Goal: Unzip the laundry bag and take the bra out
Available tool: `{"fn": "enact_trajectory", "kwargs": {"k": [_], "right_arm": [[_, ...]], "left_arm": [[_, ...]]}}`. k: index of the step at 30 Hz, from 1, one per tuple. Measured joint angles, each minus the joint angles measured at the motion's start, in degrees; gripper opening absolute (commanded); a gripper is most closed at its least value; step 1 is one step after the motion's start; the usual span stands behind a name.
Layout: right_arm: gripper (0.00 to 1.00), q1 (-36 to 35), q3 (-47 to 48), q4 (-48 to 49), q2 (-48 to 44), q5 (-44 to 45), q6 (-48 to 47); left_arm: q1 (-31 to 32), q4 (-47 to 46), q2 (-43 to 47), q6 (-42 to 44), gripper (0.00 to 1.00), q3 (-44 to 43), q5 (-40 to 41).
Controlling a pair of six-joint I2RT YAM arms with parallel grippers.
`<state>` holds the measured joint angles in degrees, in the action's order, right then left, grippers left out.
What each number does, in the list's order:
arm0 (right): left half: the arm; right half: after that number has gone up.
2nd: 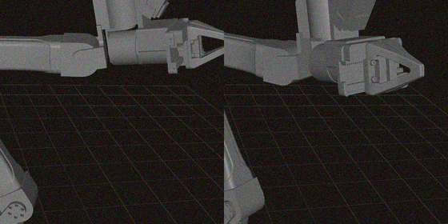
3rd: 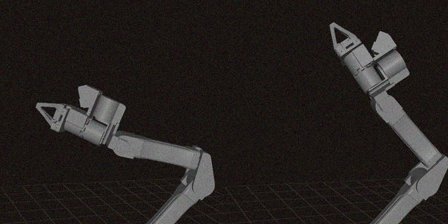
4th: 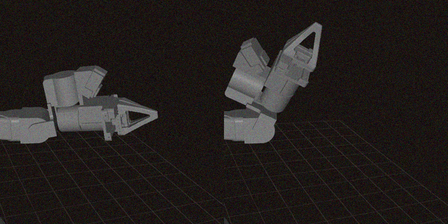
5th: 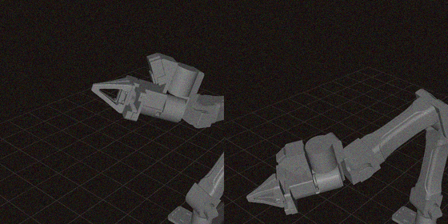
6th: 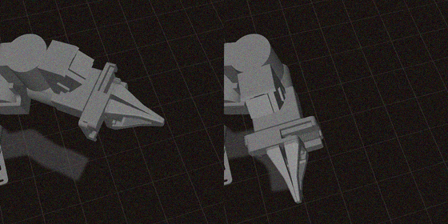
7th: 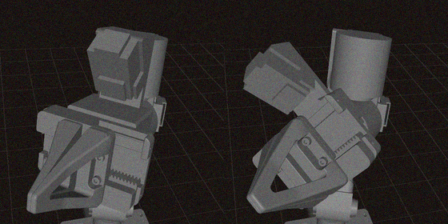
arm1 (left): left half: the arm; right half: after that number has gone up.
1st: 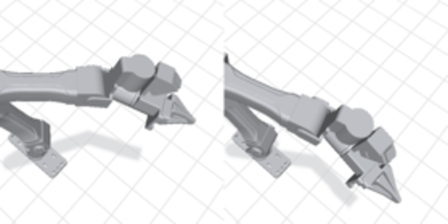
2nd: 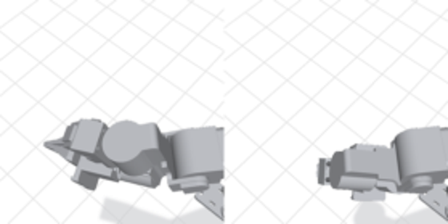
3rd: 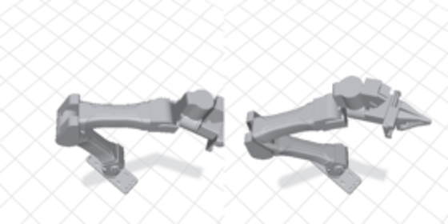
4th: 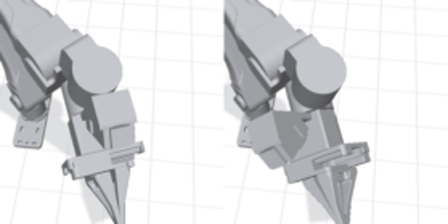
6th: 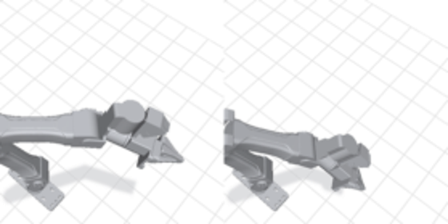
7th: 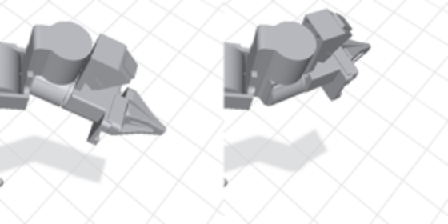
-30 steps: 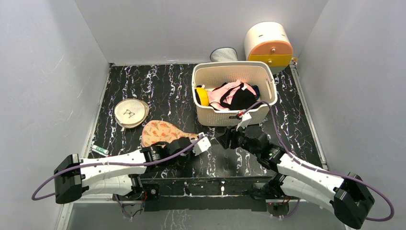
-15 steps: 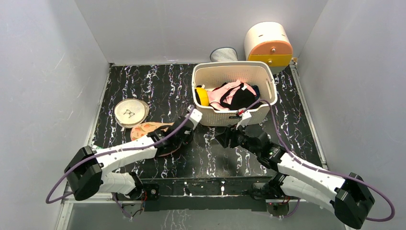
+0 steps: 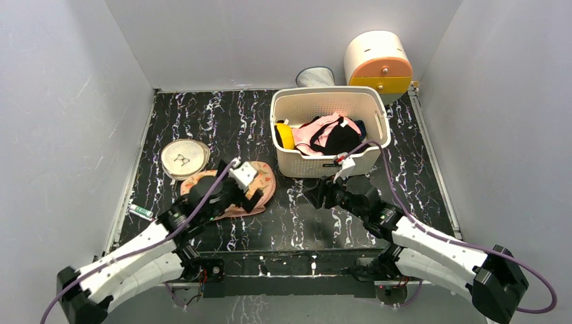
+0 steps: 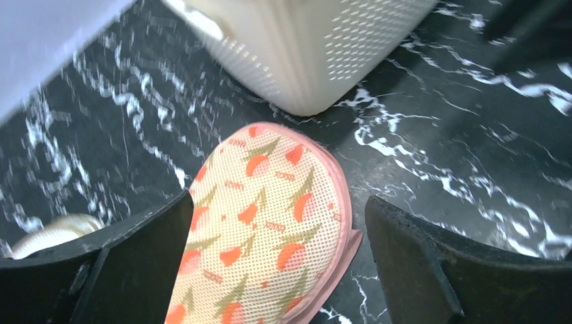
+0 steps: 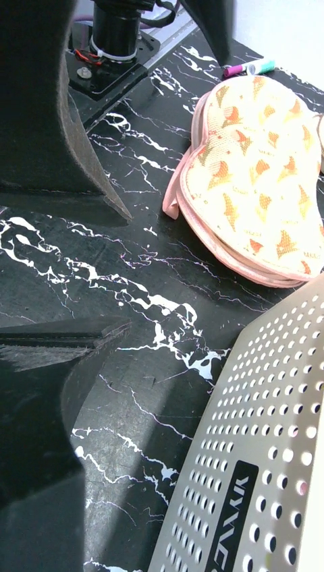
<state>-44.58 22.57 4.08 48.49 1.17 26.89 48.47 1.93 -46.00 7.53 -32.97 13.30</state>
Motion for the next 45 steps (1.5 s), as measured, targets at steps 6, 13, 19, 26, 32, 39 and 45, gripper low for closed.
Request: {"fn": "enact_trajectory", "kwargs": {"k": [6,13,19,26,32,39,45], "right_arm": [[0.50,0.0,-1.3,1.1,0.8,-0.1,0.0],[0.50,0.0,-1.5,0.4,0.3,-0.3,-0.1],[0.50,0.0,-1.9,0.0,-3.8,0.1,-0.1],[0.50,0.0,-4.4,0.2,-3.8,0.2,0.0],[0.50,0.0,-4.5,-0.1,-4.0,0.1,0.0],[0.50,0.0,-4.9,-0.6,-7.3,0.1,0.2],[0.50,0.0,-5.6,-0.8,-7.1,-0.2,0.3]], "left_arm": [[-0.1,8.3,10.7,19.4,0.79,2.3,-11.9],[-0.1,16.5,-0.5,32.1,0.77,2.8,-12.5],[-0.1,18.7,-5.2,36.4,0.77,2.8,-11.2],[-0.1,17.0,-10.9,37.7,0.71,2.8,-7.6],[-0.1,14.9,-17.4,37.9,0.39,2.6,-4.4],[-0.1,13.3,-18.1,38.4,0.10,2.6,-0.4],[-0.1,13.4,-16.8,37.9,0.00,1.4,0.9]]}}
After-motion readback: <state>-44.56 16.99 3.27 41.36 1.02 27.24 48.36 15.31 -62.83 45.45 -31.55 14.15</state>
